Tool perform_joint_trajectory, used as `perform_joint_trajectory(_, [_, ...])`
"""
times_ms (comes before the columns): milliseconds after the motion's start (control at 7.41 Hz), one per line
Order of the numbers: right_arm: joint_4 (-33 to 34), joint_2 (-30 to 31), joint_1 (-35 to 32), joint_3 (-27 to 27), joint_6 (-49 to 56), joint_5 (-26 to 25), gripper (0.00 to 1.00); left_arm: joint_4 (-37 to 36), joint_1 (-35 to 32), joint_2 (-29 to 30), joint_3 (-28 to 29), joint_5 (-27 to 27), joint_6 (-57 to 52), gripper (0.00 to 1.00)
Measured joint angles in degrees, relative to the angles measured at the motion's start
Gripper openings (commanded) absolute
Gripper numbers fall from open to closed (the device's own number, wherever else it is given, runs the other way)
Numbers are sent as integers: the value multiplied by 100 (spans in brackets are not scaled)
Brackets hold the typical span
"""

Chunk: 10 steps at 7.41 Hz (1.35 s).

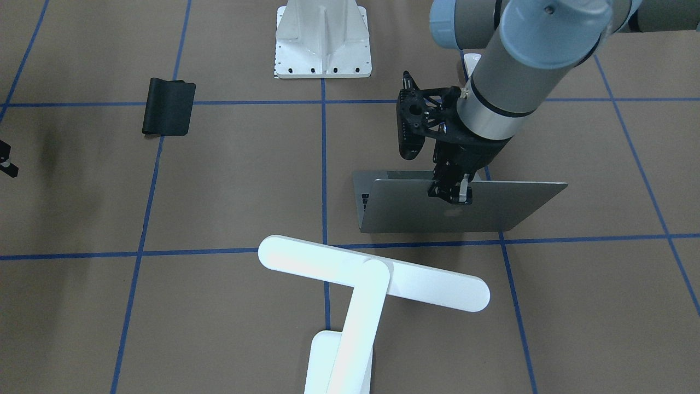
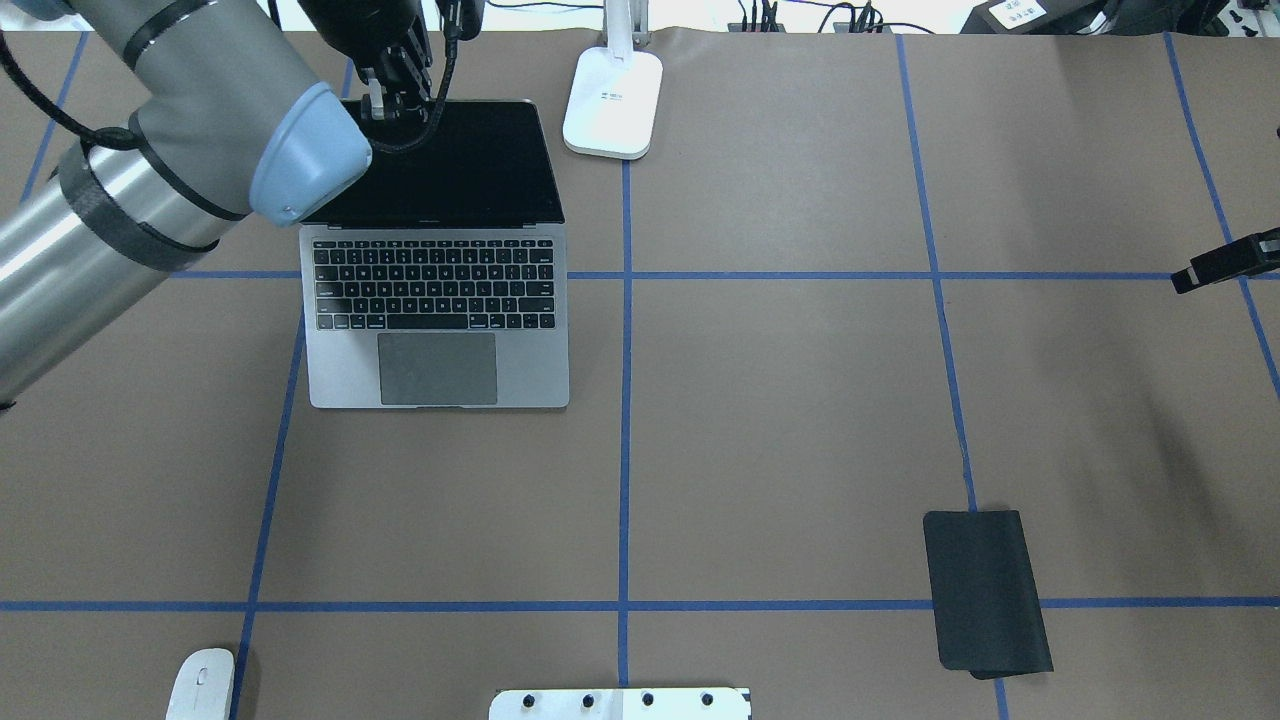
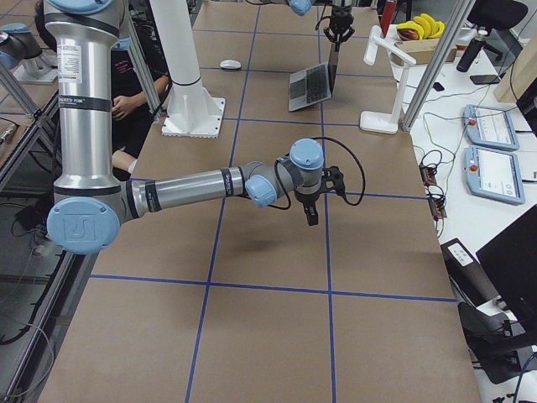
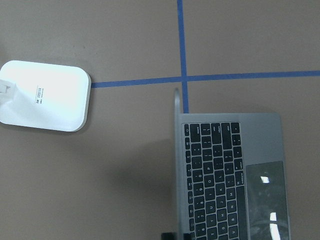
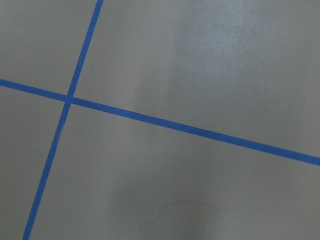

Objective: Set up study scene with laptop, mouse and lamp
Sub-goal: 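Lower the laptop onto the table in front of the lamp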

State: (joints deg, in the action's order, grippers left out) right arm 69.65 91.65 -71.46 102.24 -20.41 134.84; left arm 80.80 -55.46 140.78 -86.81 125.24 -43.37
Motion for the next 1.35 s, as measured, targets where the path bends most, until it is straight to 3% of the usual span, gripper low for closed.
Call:
perform_joint_trajectory(405, [41, -60, 3, 218, -372, 205, 100, 641, 0, -88, 481, -25, 59, 8])
perform_joint_trajectory(1349, [22, -174, 5, 295, -786, 280, 100, 908, 212, -169, 553, -26, 240, 11])
